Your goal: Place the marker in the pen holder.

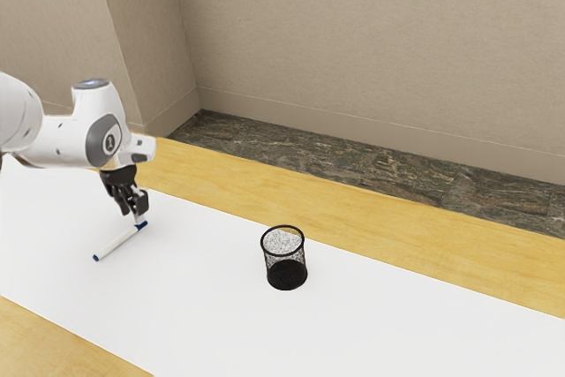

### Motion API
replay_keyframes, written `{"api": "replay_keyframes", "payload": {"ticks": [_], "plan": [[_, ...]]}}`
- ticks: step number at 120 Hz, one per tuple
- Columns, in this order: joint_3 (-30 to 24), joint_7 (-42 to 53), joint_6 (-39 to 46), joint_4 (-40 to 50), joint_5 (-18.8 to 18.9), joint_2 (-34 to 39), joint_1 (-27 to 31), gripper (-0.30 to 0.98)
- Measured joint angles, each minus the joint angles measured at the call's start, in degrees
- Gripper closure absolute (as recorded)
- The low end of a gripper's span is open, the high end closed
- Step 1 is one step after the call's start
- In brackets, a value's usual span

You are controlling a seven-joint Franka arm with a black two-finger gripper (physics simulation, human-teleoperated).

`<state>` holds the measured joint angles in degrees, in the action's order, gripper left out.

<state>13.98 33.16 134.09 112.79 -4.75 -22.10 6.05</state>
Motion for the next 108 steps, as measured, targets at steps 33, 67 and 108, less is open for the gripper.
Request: {"api": "replay_keyframes", "payload": {"ticks": [33,67,108], "plan": [[0.0,0.9,1.3,1.1,-1.5,-0.5,0.2,0.50],[0.0,1.8,1.8,0.6,-2.9,-1.9,1.0,0.52],[-0.1,2.7,2.1,-1.8,-4.5,-4.4,0.9,0.53]]}}
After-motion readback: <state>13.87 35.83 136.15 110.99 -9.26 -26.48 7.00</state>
